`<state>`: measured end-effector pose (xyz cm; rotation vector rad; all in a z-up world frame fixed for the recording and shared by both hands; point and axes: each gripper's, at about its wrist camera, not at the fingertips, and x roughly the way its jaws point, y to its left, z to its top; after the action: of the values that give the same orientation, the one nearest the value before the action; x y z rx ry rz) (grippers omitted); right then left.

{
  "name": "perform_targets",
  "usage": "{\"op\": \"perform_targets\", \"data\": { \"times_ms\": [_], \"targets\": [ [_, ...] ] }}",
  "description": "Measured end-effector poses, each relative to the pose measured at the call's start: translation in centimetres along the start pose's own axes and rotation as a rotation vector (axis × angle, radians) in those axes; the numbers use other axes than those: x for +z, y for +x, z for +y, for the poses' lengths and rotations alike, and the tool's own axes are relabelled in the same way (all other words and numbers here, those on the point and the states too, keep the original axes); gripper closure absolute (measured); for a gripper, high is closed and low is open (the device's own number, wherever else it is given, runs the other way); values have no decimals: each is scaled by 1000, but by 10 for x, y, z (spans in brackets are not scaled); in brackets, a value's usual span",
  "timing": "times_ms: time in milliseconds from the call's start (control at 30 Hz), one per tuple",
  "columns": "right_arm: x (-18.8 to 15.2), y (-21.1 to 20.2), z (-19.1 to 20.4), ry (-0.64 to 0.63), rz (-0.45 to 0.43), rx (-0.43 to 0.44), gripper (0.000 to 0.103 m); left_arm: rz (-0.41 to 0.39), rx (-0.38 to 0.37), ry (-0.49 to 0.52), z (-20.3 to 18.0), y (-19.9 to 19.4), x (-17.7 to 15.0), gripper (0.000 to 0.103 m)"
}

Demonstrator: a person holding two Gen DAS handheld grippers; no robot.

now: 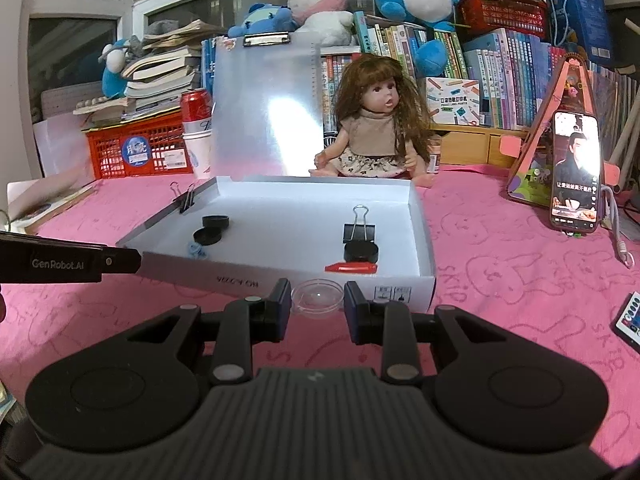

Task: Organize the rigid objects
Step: 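Grasp the blue oval hair clip with the left tool while the right grasps the clear dish, then carry the hair clip and clear dish over the white box and lower both tools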

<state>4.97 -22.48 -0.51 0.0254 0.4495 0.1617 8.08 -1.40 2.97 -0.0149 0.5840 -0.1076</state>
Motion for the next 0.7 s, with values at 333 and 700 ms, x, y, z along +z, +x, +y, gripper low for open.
{"op": "perform_targets", "data": {
  "times_ms": [333,700],
  "targets": [
    [25,19,-9,17,-1,-9,70,-11,-7,3,-7,15,31,70],
    [50,43,-26,68,24,-14,70,47,-16,-16,-4,43,60,70]
  ]
}}
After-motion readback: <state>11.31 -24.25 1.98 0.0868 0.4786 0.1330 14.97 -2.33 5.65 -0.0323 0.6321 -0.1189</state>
